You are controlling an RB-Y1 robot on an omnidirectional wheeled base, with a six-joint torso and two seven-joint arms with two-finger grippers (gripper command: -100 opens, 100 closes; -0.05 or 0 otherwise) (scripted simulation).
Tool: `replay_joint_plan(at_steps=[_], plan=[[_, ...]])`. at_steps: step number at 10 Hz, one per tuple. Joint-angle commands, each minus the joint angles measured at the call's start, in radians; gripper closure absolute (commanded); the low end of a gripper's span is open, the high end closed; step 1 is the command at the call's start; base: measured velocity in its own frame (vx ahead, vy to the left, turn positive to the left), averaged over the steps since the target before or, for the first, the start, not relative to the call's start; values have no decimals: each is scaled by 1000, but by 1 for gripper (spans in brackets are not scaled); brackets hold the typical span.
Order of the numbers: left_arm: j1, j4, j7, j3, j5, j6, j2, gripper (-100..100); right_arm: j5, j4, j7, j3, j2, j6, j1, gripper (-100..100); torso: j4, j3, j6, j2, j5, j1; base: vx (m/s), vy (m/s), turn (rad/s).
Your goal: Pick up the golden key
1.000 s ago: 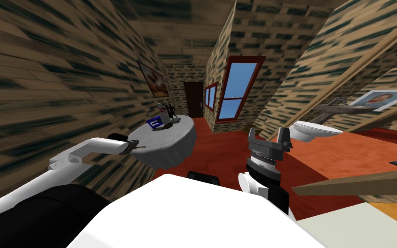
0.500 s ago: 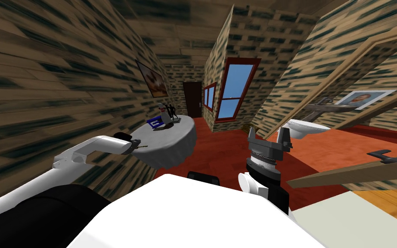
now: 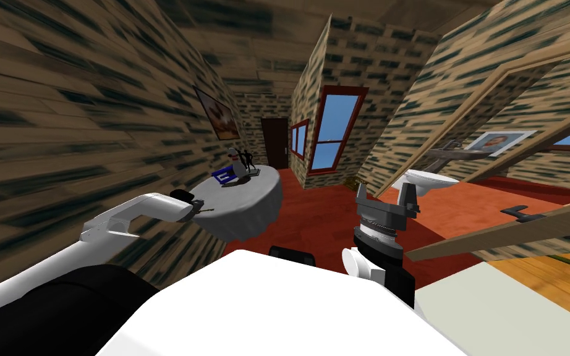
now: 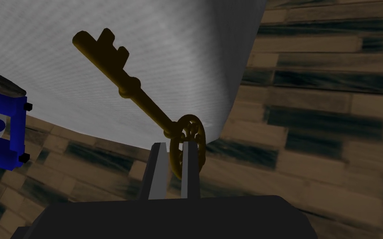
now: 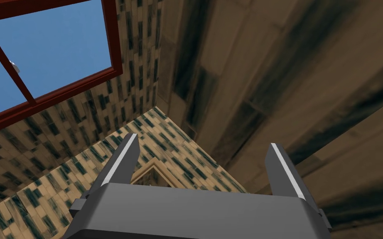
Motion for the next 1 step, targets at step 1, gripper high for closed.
replay_joint_plan(at_steps=[1], plan=[[0,0,0,0,0,0,0,0,0,0,0,0,0,0,0,0,0,0,0,0,0,0,0,0,0]])
